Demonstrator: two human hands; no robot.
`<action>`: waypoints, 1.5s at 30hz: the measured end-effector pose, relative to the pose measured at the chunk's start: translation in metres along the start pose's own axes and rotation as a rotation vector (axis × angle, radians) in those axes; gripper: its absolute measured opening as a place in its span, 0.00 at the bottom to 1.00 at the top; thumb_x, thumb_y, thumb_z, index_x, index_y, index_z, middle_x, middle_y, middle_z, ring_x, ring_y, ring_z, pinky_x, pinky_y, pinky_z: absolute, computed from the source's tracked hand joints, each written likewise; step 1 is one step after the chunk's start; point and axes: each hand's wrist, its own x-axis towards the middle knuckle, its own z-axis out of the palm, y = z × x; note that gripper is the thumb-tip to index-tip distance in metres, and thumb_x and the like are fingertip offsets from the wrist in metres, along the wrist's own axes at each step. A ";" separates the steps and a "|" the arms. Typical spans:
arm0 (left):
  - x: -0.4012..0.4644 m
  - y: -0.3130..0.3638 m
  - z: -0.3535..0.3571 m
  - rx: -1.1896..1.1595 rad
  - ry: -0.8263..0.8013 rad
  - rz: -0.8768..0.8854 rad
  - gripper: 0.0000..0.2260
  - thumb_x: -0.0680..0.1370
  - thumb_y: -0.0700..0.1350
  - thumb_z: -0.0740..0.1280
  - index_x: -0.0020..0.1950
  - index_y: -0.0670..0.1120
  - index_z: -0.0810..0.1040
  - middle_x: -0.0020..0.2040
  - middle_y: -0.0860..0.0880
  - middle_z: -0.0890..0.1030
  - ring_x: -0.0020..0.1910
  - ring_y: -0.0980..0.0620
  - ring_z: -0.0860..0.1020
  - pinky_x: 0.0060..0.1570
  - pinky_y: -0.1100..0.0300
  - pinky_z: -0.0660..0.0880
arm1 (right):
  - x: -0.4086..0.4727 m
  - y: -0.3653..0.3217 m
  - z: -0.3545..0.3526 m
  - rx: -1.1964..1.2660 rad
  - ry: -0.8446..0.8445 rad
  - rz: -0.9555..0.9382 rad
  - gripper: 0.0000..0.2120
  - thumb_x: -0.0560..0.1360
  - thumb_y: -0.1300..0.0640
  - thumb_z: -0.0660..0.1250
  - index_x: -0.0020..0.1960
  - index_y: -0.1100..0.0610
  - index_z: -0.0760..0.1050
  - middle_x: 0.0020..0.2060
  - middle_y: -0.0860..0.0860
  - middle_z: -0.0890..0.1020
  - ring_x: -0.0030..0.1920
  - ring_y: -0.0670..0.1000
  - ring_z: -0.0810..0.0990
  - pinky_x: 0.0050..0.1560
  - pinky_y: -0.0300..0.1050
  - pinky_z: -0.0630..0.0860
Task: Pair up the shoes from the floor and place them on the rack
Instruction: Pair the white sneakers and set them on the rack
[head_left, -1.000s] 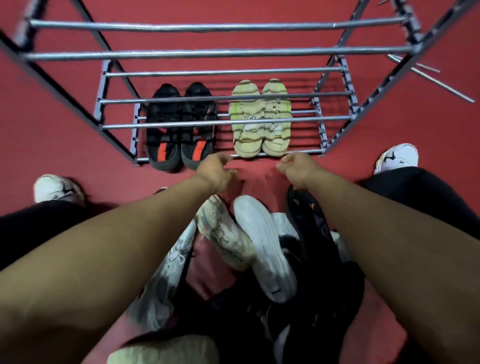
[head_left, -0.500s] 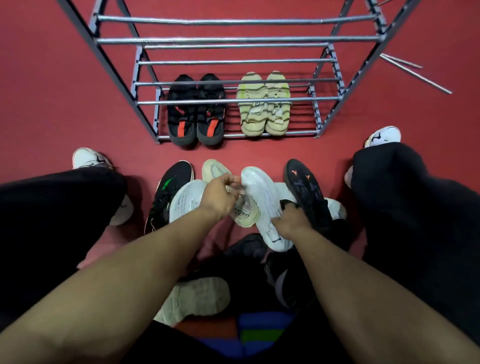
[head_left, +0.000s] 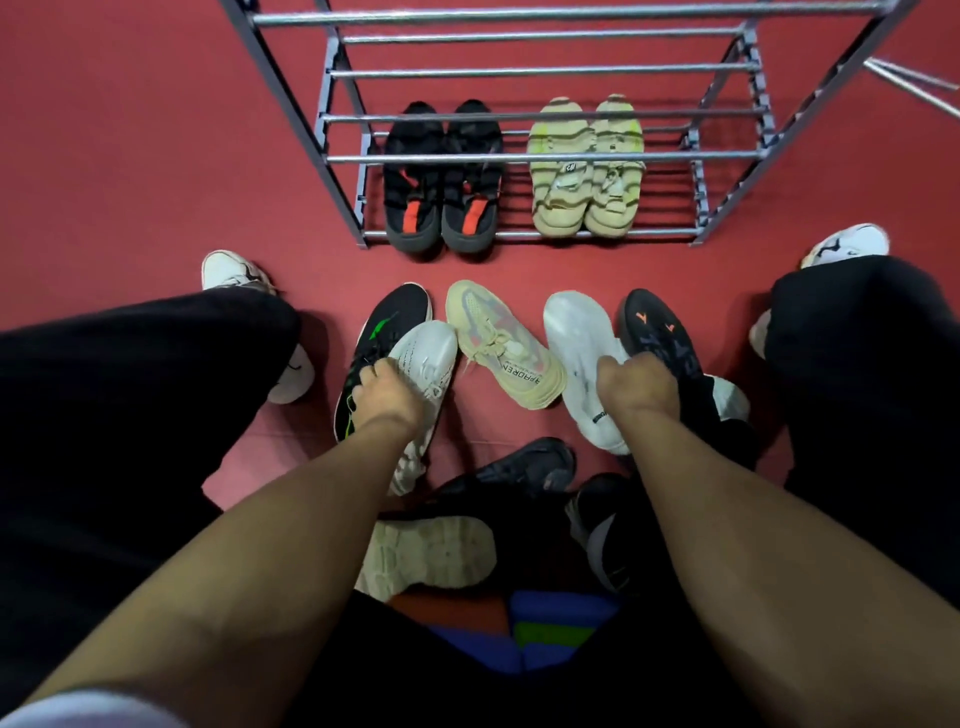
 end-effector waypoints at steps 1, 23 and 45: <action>0.000 -0.003 0.003 -0.005 -0.019 -0.060 0.30 0.72 0.46 0.71 0.70 0.46 0.62 0.70 0.42 0.64 0.69 0.38 0.65 0.66 0.47 0.66 | -0.003 0.000 -0.002 0.053 0.033 -0.016 0.23 0.72 0.47 0.61 0.61 0.60 0.75 0.58 0.59 0.79 0.58 0.61 0.78 0.52 0.48 0.73; -0.006 0.011 0.008 -1.067 -0.449 -0.219 0.11 0.75 0.44 0.71 0.56 0.47 0.75 0.52 0.47 0.82 0.41 0.49 0.81 0.36 0.54 0.79 | -0.011 -0.024 0.015 0.535 -0.197 -0.004 0.10 0.71 0.54 0.67 0.49 0.57 0.82 0.46 0.57 0.84 0.46 0.56 0.82 0.52 0.49 0.80; -0.035 0.037 -0.122 -0.927 -0.650 0.063 0.13 0.76 0.35 0.62 0.51 0.52 0.80 0.45 0.51 0.83 0.46 0.51 0.81 0.41 0.57 0.82 | -0.051 -0.093 -0.083 0.381 -0.452 -0.163 0.05 0.78 0.58 0.64 0.46 0.58 0.77 0.34 0.54 0.77 0.34 0.51 0.75 0.41 0.47 0.79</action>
